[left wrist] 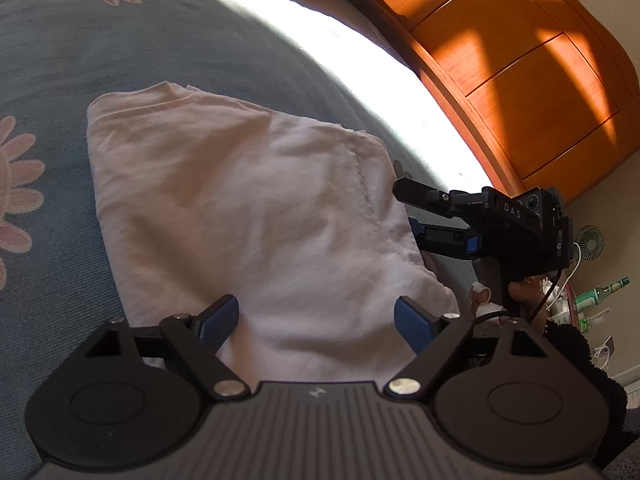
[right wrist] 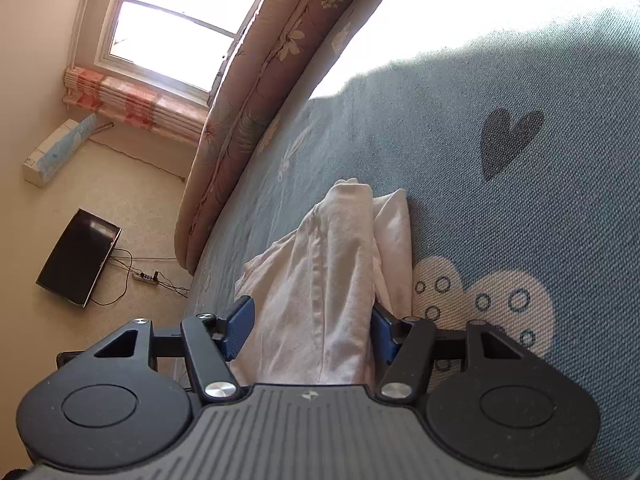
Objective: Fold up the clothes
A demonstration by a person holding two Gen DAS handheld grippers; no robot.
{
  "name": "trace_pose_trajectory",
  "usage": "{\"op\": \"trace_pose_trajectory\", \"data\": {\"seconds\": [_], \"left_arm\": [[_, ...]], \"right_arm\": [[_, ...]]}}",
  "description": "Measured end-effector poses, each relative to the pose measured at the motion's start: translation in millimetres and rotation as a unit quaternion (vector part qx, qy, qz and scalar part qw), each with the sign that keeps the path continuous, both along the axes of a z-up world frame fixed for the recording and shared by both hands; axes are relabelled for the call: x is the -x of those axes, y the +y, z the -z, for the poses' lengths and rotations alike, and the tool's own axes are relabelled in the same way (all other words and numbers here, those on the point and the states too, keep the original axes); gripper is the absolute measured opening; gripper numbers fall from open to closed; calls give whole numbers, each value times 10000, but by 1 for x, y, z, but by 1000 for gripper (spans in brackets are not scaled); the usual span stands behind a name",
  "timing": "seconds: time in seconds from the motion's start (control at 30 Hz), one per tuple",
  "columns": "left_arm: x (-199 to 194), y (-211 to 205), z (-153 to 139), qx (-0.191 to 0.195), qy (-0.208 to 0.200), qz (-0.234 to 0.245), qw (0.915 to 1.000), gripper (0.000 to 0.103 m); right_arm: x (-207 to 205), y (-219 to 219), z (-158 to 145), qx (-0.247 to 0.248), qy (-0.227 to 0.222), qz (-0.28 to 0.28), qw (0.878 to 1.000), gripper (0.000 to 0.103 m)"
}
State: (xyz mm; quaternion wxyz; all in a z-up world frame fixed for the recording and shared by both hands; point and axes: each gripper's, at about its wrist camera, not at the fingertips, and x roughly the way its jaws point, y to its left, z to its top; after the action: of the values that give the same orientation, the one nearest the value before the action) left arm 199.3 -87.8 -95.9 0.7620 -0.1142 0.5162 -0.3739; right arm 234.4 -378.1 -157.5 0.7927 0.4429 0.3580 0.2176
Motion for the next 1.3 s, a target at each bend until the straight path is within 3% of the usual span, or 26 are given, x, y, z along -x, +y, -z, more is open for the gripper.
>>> {"op": "trace_pose_trajectory", "data": {"seconds": [0.07, 0.1, 0.13, 0.27, 0.43, 0.6, 0.8, 0.9, 0.93, 1.0, 1.07, 1.2, 1.3], "left_arm": [[2, 0, -5, -19, -101, -27, 9999, 85], [3, 0, -8, -30, -203, -14, 9998, 85], [3, 0, -12, -41, -316, 5, 9995, 85], [-6, -2, -25, -37, -760, -8, 9971, 85], [-32, 1, -7, -100, -668, -507, 9964, 85], [-37, 4, 2, 7, -650, -483, 9967, 85], [-32, -3, -12, -187, -997, -409, 9940, 85], [-31, -9, -17, -195, -1219, -235, 9921, 85], [-31, -12, -16, -281, -1253, -206, 9915, 85], [-32, -17, -8, -517, -1262, -146, 9905, 85], [-30, -19, 1, -756, -1231, -111, 9894, 84], [-19, -10, -7, -698, -1291, -228, 9889, 85], [-5, -11, -21, -750, -1533, -64, 9853, 85]], "right_arm": [[-3, 9, -5, 702, 136, 17, 9974, 23], [-3, 11, -9, 807, 102, -5, 9967, 13], [-2, 13, -12, 912, 67, -28, 9958, 12], [-5, 22, -34, 1386, -266, -186, 9898, 11], [-13, 23, -32, 1779, -227, -223, 9835, 10], [-5, 5, -17, 1393, 163, -42, 9901, 16], [54, -4, -40, 1951, 14, 315, 9803, 26], [80, 6, -57, 2033, -273, 148, 9786, 30], [84, 15, -60, 2097, -372, -20, 9771, 36], [93, 36, -60, 2435, -533, -329, 9679, 39], [96, 54, -51, 2874, -354, -537, 9557, 39], [116, 52, -39, 2785, -110, -508, 9590, 37], [125, 65, -58, 3384, -255, -536, 9391, 38]]}}
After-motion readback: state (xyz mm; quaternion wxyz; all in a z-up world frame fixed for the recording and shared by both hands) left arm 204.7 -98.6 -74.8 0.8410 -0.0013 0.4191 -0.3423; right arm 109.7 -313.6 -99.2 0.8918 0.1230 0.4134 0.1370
